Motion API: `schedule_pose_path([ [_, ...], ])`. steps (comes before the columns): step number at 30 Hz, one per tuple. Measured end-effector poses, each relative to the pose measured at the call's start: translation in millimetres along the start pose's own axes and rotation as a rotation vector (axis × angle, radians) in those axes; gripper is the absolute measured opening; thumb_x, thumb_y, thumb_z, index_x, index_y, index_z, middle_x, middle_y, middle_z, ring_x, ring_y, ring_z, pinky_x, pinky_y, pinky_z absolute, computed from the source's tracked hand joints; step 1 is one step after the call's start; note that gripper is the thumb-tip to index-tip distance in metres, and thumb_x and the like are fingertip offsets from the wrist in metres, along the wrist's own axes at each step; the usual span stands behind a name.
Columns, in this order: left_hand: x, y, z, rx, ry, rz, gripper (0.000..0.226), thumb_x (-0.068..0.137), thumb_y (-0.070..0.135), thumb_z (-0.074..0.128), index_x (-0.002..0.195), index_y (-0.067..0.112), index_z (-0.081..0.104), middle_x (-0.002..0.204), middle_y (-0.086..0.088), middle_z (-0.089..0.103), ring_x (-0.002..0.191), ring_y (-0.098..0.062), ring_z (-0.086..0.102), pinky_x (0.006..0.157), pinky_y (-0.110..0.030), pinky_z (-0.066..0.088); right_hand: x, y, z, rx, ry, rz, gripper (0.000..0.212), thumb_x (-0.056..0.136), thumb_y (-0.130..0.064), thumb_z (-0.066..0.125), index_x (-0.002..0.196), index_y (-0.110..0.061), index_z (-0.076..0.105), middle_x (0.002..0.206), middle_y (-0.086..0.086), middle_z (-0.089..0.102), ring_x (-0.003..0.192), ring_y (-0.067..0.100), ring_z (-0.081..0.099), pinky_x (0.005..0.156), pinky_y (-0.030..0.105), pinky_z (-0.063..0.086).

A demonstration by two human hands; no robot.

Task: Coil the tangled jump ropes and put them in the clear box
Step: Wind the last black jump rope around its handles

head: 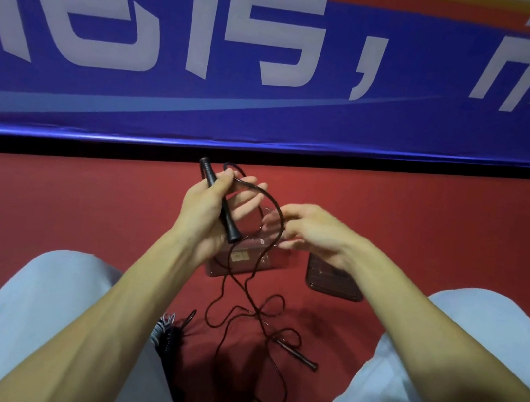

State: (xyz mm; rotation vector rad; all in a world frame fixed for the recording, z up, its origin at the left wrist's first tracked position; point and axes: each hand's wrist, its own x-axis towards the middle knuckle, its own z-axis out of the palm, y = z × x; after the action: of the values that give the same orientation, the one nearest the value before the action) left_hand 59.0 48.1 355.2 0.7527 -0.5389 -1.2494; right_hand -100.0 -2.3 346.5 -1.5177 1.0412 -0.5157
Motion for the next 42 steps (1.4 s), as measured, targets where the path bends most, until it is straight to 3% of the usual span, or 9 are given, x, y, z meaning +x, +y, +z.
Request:
schedule_pose_path([
  [4, 3, 2, -3, -0.089, -0.016, -0.006, 0.017, 0.102, 0.014, 0.046, 0.105, -0.001, 0.053, 0.093, -0.016, 0.068, 0.093, -0.031, 0.072, 0.079, -0.036, 0.06, 1, 9, 9, -0.077, -0.108, 0.007, 0.016, 0.094, 0.003, 0.05, 0.092, -0.01, 0.06, 0.088, 0.008, 0.062, 0.083, 0.02, 0.061, 0.089, 0.04, 0.051],
  [9, 7, 5, -5, -0.073, 0.014, 0.051, 0.02, 0.103, 0.017, 0.044, 0.1, 0.001, 0.057, 0.103, -0.019, 0.068, 0.097, -0.028, 0.07, 0.084, -0.035, 0.059, 5, 7, 8, -0.009, 0.115, -0.096, 0.014, 0.097, 0.003, 0.043, 0.099, -0.009, 0.05, 0.089, 0.011, 0.064, 0.077, 0.03, 0.066, 0.07, 0.035, 0.059],
  [12, 8, 1, -6, 0.119, 0.046, 0.084, 0.02, 0.103, 0.016, 0.045, 0.11, 0.0, 0.056, 0.105, -0.018, 0.068, 0.095, -0.027, 0.07, 0.081, -0.032, 0.059, 4, 0, 2, 0.113, 0.271, -0.189, 0.016, 0.098, 0.005, 0.04, 0.105, -0.007, 0.048, 0.085, 0.013, 0.062, 0.065, 0.026, 0.064, 0.063, 0.035, 0.06],
  [15, 7, -7, -7, 0.383, 0.024, 0.055, 0.012, 0.1, 0.015, 0.051, 0.101, 0.008, 0.061, 0.104, -0.014, 0.069, 0.089, -0.023, 0.069, 0.076, -0.03, 0.058, -1, -8, -4, 0.213, 0.35, -0.28, 0.017, 0.098, 0.005, 0.04, 0.108, -0.003, 0.051, 0.083, 0.012, 0.06, 0.06, 0.021, 0.063, 0.059, 0.035, 0.061],
  [20, 2, -17, -6, 0.76, -0.164, 0.003, 0.015, 0.1, 0.009, 0.051, 0.106, 0.007, 0.064, 0.093, -0.005, 0.067, 0.077, -0.008, 0.065, 0.063, -0.013, 0.052, -7, -19, -15, 0.395, 0.444, -0.322, 0.023, 0.099, 0.005, 0.038, 0.116, 0.001, 0.053, 0.084, 0.011, 0.059, 0.056, 0.016, 0.062, 0.058, 0.033, 0.06],
  [25, -1, -24, -15, 0.948, -0.392, -0.156, 0.014, 0.099, 0.015, 0.054, 0.103, 0.012, 0.067, 0.091, -0.003, 0.065, 0.087, -0.02, 0.056, 0.083, -0.038, 0.045, -7, -23, -25, 0.665, 0.511, -0.298, 0.022, 0.099, 0.006, 0.037, 0.113, -0.001, 0.052, 0.085, 0.011, 0.057, 0.065, 0.022, 0.061, 0.058, 0.031, 0.059],
  [28, -5, -27, -14, 1.016, -0.472, -0.182, 0.014, 0.098, 0.01, 0.055, 0.107, 0.009, 0.065, 0.096, 0.003, 0.072, 0.092, -0.008, 0.068, 0.09, -0.033, 0.053, -8, -23, -29, 0.762, 0.507, -0.268, 0.022, 0.099, 0.006, 0.038, 0.116, 0.001, 0.051, 0.089, 0.013, 0.058, 0.072, 0.025, 0.063, 0.062, 0.033, 0.06],
  [34, -9, -27, -7, 0.872, -0.358, -0.07, 0.01, 0.099, 0.008, 0.053, 0.091, 0.01, 0.06, 0.085, -0.007, 0.072, 0.084, -0.022, 0.07, 0.079, -0.035, 0.058, -6, -20, -30, 0.829, 0.481, -0.228, 0.013, 0.099, 0.002, 0.044, 0.108, 0.0, 0.053, 0.093, 0.017, 0.061, 0.076, 0.03, 0.066, 0.066, 0.037, 0.06],
  [42, -10, -11, 2, 0.516, -0.207, 0.005, 0.011, 0.098, 0.005, 0.051, 0.091, 0.007, 0.059, 0.067, -0.002, 0.066, 0.071, -0.019, 0.071, 0.063, -0.025, 0.06, 5, -3, -22, 0.318, 0.374, -0.08, 0.024, 0.102, -0.012, 0.043, 0.123, -0.005, 0.052, 0.113, 0.012, 0.067, 0.094, 0.026, 0.067, 0.085, 0.036, 0.056],
])
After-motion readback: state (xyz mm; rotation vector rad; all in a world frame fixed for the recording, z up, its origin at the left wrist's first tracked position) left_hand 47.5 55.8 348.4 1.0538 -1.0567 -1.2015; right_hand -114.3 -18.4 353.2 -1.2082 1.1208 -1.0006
